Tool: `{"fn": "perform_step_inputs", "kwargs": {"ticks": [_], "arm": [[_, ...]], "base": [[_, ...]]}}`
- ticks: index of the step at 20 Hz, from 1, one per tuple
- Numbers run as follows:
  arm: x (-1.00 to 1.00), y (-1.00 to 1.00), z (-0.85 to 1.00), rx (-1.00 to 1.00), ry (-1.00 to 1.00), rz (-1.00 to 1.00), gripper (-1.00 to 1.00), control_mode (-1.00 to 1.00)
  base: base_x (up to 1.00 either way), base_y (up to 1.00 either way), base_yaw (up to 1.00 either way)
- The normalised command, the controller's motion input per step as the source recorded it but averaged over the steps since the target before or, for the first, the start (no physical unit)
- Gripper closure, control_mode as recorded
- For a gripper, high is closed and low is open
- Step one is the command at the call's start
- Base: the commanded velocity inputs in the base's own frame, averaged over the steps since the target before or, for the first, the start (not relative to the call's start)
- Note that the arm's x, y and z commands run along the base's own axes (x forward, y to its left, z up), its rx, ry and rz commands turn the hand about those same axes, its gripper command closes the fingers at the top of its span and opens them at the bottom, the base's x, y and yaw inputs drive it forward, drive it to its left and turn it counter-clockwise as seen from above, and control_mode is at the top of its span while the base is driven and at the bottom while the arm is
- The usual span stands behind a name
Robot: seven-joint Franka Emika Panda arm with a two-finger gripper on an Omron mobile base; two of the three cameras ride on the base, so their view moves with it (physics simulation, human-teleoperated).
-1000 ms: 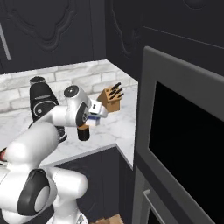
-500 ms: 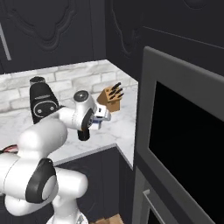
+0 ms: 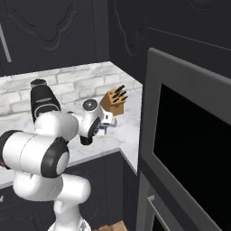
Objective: Take a sugar cube from the saucer and place it inside the coffee. Then, grab milk from the fridge and place it next to the coffee on the counter to sweeten the coffee.
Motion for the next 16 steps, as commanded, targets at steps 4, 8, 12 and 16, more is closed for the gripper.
{"fn": "perform_step_inputs", "kwargs": {"ticks": [4,8,12,16], "arm": [[0.26,0.01,-0.25,0.02,-0.04,0.03,1.0,-1.0],[0.0,0.0,-0.25,0.0,-0.12,0.07,1.0,-1.0],[0.11,0.01,-0.17,0.0,-0.09,0.05,1.0,-1.0],[0.18,0.0,-0.15,0.0,-0.06,0.01,1.0,-1.0]], "base": [[0.0,0.0,0.0],[0.0,0.0,0.0],[0.0,0.0,0.0],[0.0,0.0,0.0]]}}
